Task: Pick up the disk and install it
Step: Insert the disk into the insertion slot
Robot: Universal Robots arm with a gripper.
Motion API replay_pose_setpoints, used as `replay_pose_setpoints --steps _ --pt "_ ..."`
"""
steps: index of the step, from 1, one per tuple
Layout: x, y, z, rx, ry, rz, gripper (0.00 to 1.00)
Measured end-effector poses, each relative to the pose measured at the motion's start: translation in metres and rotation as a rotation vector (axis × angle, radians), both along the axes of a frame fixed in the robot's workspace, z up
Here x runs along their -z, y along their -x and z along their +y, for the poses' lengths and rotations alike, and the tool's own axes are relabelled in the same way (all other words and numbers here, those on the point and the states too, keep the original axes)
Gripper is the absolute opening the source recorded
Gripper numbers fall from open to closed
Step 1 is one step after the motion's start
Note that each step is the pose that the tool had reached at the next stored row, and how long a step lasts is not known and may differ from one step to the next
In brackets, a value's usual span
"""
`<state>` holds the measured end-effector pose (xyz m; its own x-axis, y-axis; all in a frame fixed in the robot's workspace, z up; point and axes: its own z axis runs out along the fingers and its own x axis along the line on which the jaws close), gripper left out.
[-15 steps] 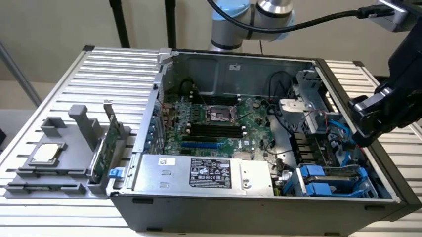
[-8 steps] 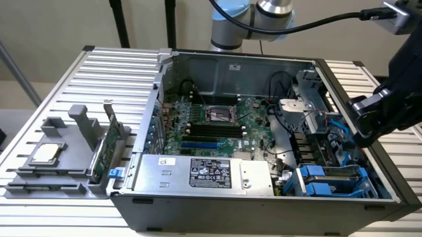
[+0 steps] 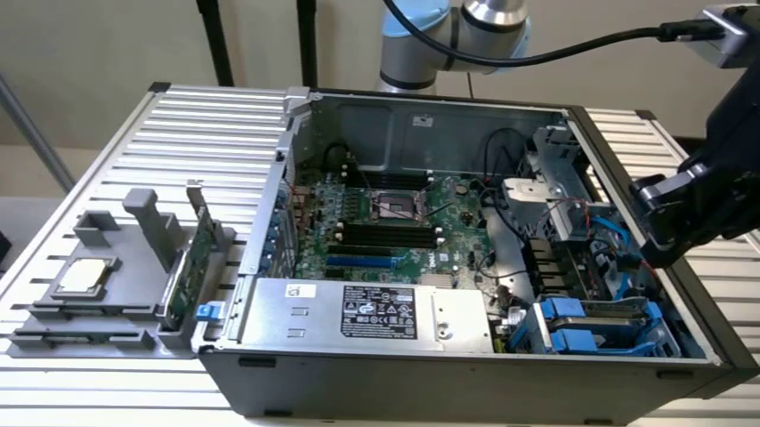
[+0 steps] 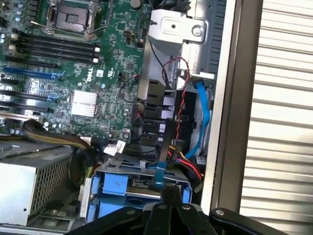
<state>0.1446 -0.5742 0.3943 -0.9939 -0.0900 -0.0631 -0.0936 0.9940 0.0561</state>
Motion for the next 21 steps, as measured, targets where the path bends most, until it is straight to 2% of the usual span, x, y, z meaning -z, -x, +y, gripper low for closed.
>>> replay_pose_setpoints --steps 11,16,21 --pt "0.0177 -0.001 0.0000 0.171 -0.0056 0.0000 0.11" --pt "0.0181 -0.002 0.0003 0.215 -0.0074 0.0001 0.11" --pt "0.0180 -0.004 0.0017 0.226 -0.0086 -0.0001 0.11"
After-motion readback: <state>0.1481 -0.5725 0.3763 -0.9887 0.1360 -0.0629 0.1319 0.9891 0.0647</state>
